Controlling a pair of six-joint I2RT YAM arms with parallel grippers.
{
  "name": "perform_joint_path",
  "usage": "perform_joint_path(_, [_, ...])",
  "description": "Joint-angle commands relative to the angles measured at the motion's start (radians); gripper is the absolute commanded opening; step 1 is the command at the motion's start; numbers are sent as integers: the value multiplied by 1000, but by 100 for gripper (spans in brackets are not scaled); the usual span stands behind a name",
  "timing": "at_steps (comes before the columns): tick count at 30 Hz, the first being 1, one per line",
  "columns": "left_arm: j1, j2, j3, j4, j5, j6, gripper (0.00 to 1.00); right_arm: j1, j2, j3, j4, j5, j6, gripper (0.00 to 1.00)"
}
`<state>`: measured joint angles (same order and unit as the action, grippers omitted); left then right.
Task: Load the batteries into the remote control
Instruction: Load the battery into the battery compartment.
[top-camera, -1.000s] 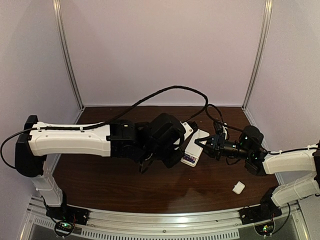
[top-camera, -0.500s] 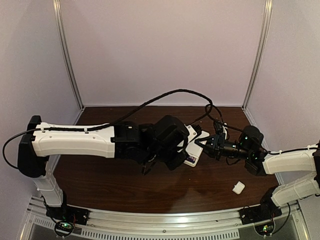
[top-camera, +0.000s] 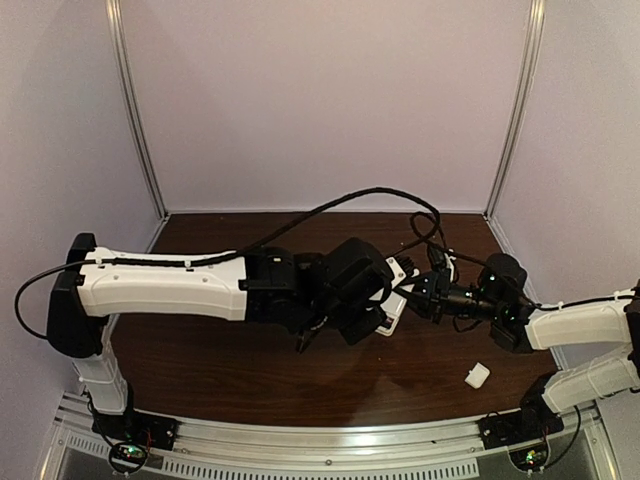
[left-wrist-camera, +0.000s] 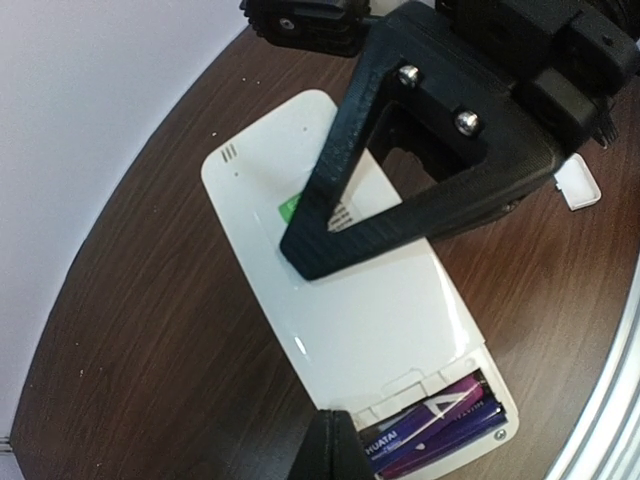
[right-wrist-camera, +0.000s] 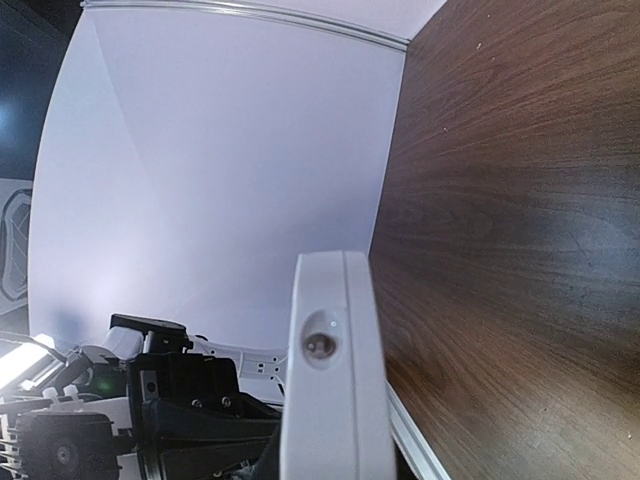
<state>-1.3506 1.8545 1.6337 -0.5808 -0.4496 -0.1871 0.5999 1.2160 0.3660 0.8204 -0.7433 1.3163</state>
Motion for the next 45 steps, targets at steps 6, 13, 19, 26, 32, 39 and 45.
perform_joint_path(6, [-21, 28, 47, -70, -112, 5, 7, 3, 2, -18, 129, -10, 42, 0])
perform_joint_path(13, [23, -51, 37, -71, -145, -16, 21, 0, -11, -24, 111, -10, 23, 0])
perform_joint_path(19, [91, -159, -73, 3, -39, -69, 46, -5, -28, -5, 113, -33, -18, 0])
perform_joint_path(26, [246, -401, -368, 275, 467, -114, 68, -9, -74, 50, 79, -94, -89, 0])
perform_joint_path(32, [300, -455, -478, 470, 905, -158, 70, -9, -72, 89, 143, -166, -83, 0])
perform_joint_path(39, [301, -377, -479, 653, 1134, -272, 67, -4, -46, 104, 301, -224, 1, 0])
perform_joint_path(45, [301, -336, -486, 712, 1177, -340, 65, 4, -40, 109, 320, -236, 13, 0])
